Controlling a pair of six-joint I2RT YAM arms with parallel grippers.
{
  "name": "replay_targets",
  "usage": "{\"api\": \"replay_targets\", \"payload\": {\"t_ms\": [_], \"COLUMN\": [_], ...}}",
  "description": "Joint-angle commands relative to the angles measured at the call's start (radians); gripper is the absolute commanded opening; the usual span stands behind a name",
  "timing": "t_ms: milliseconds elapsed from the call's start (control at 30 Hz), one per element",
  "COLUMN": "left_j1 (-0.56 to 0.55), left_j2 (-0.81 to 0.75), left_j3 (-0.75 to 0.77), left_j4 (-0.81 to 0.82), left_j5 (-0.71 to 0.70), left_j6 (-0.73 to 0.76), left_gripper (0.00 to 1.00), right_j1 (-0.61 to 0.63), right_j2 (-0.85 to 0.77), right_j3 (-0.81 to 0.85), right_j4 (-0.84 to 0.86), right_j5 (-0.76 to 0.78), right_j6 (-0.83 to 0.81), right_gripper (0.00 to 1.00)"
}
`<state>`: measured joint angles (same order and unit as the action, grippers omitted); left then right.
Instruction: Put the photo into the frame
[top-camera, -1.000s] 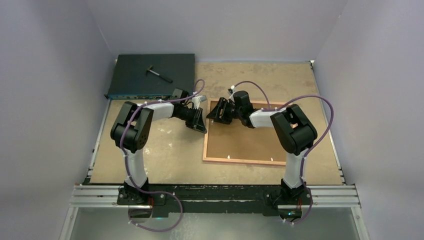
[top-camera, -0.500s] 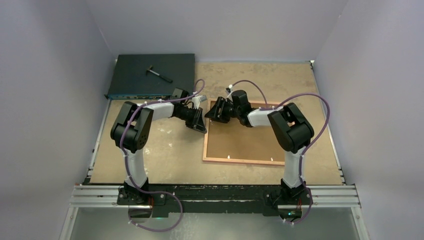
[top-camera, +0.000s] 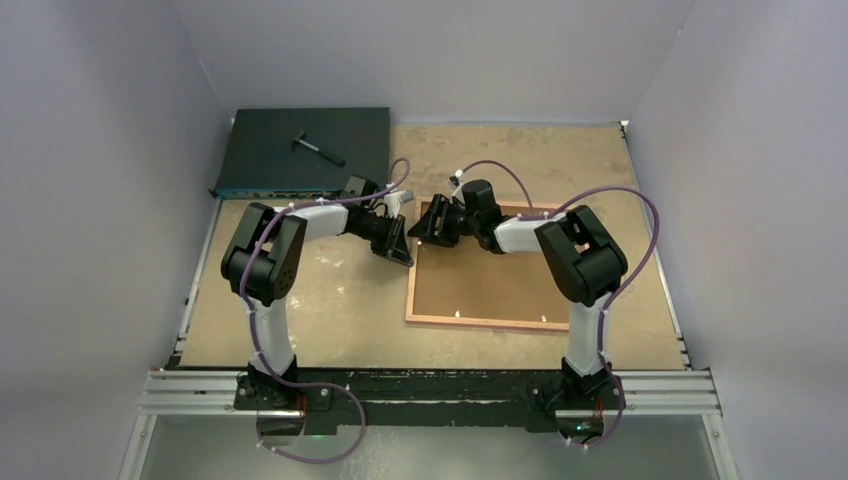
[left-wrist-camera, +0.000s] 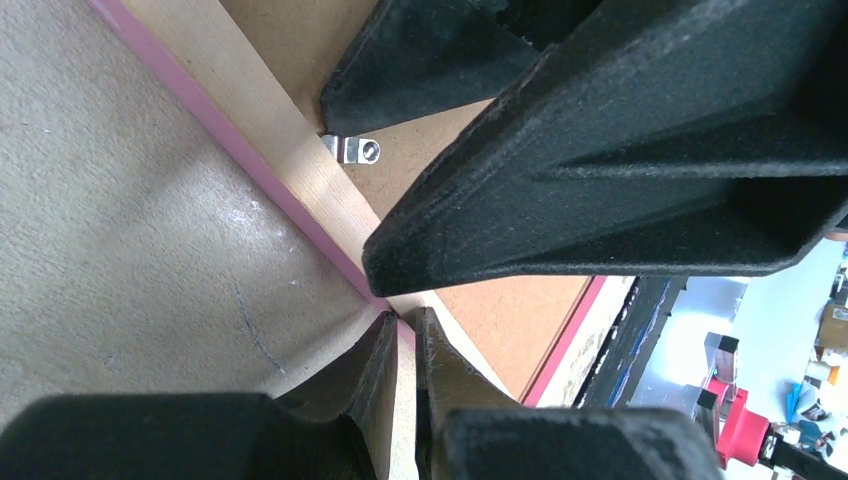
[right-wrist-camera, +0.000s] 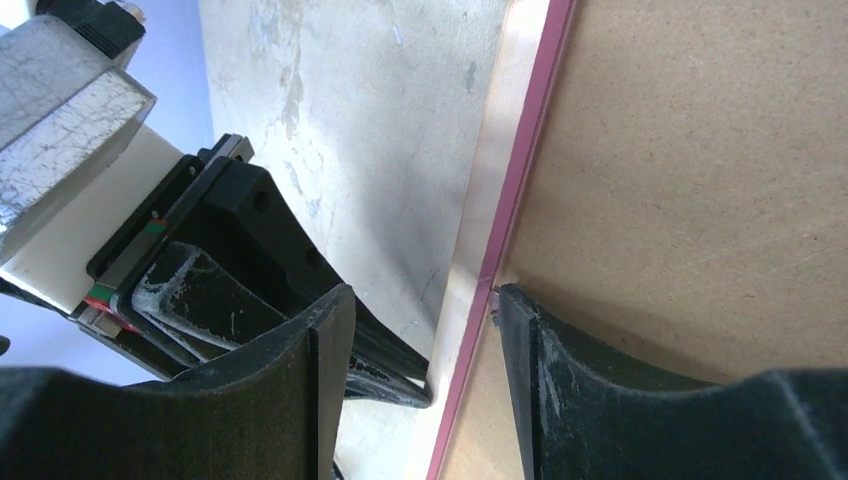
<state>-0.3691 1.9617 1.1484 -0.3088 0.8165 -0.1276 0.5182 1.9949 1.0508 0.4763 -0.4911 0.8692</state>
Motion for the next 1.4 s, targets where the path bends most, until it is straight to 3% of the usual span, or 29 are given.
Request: {"api": "replay_targets", "payload": {"t_ms": [0,133,533,1367], "left_j1": [-0.017,-0.017,-0.017,-0.019], "left_j2": [0.002,-0.001,-0.001,-0.003], "left_j3": [0.016,0.016,0.016,0.022], "left_j4": [0.017,0.014,0.019,0.018], "left_j5": [-0.071,-0.074,-0.076,-0.077], "left_j6": [0.059,0.063,0.059,0.058], "left_gripper": [0.07,0.06,0.06,0.06], "right_j1": [-0.03,-0.037,-0.007,0.017], "right_j2": [-0.01,-0.007,0.042,0.028], "right_j3": [0.02,0.068,0.053,0.078], "right_j4": [-0.123,-0.195,-0.142,-0.204], "right_j5": [-0.042,-0.011,-0.072,-0.107], "right_j6": [-0.059,-0.121,-0.135,-0.164], "right_gripper": [0.59,0.61,0.59,0.5]}}
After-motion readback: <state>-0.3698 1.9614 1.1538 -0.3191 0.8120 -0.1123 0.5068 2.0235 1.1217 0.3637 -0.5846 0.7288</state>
